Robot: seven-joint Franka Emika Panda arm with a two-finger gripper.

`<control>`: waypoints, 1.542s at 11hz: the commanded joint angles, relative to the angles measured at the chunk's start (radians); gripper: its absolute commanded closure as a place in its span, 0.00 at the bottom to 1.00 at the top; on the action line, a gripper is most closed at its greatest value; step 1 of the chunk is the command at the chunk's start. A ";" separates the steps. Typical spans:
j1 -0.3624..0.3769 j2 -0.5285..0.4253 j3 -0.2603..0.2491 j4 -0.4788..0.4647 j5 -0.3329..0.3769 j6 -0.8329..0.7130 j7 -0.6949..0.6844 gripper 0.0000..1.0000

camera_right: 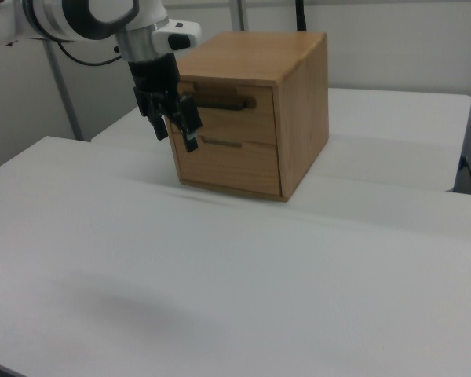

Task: Open the drawer by sliding it
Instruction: 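Move the gripper down toward the black handle of the upper drawer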

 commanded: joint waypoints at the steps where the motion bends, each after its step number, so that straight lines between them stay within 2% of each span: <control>1: 0.016 -0.001 0.009 -0.020 0.004 0.003 -0.015 0.00; 4: 0.038 0.022 0.010 -0.014 0.015 0.006 -0.006 0.00; 5: 0.041 0.024 0.010 -0.013 0.041 0.006 -0.006 0.00; 9: 0.067 0.036 0.010 -0.013 0.046 0.006 0.000 0.00; 11: 0.073 0.089 0.010 0.002 0.046 0.043 0.154 0.00; 13: 0.102 0.155 0.010 0.011 0.055 0.212 0.354 0.00; 15: 0.099 0.195 0.007 0.016 0.139 0.375 0.593 0.00; 17: 0.108 0.220 0.007 0.016 0.220 0.559 0.757 0.00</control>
